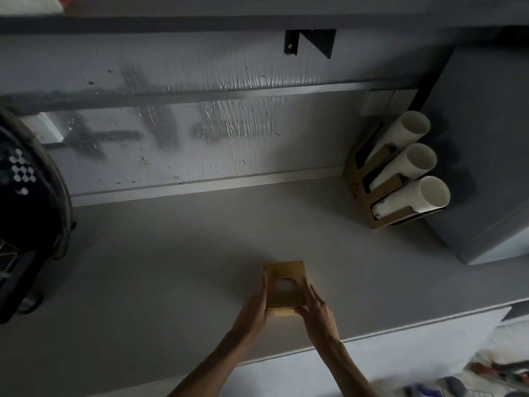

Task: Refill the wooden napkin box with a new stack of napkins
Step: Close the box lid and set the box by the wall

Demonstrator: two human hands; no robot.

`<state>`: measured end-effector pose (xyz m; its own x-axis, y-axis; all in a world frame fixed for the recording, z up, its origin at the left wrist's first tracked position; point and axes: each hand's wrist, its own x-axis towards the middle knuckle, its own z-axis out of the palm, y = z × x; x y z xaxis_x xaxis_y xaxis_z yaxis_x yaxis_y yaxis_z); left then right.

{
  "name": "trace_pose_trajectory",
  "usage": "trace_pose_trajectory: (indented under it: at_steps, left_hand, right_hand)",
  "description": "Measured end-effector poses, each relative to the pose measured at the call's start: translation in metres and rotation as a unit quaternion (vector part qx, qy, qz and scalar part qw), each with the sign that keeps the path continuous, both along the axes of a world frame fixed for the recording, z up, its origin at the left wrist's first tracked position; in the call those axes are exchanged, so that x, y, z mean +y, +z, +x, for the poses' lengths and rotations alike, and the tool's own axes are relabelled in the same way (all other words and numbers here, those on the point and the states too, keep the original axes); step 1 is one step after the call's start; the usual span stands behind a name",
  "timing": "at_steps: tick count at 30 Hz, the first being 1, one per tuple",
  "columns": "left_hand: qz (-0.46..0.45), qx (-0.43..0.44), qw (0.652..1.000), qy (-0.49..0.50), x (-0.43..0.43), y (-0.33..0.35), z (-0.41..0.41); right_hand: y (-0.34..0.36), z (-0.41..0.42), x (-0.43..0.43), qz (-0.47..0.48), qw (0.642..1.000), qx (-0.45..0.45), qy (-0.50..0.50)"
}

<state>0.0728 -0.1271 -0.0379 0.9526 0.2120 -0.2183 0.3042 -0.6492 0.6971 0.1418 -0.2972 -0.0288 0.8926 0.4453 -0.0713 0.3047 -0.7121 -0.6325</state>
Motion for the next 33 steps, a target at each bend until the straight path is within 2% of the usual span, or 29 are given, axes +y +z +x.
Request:
trace_pose_trajectory:
  at_steps: [3,5,10,19,23,27,33]
  left_hand:
    - [0.016,-0.015,1.000,0.005,0.001,0.003,0.030]
    - [0.052,-0.012,0.999,-0.002,0.010,0.000,0.054]
    - [0.063,0.001,0.998,0.028,0.026,-0.003,0.113]
    - [0.097,-0.004,0.992,0.083,0.094,-0.016,0.265]
    - [0.082,0.038,0.989,0.117,0.122,-0.020,0.314]
    - [0.072,0.030,0.986,0.145,0.150,-0.028,0.350]
    - [0.145,0.076,0.980,0.115,0.144,-0.021,0.362]
  right_hand:
    - [0.016,0.021,0.011,0.020,1.000,0.001,-0.020]
    - [0.018,0.044,0.018,0.022,0.999,0.026,-0.036]
    - [0.016,0.114,0.039,0.018,0.992,0.106,-0.069]
    - [-0.022,0.269,0.108,0.076,0.995,0.053,-0.041]
    - [-0.031,0.320,0.132,0.107,0.993,0.043,-0.034]
    - [-0.039,0.357,0.153,0.111,0.993,0.032,-0.033]
    - [-0.045,0.378,0.157,0.093,0.994,0.057,-0.024]
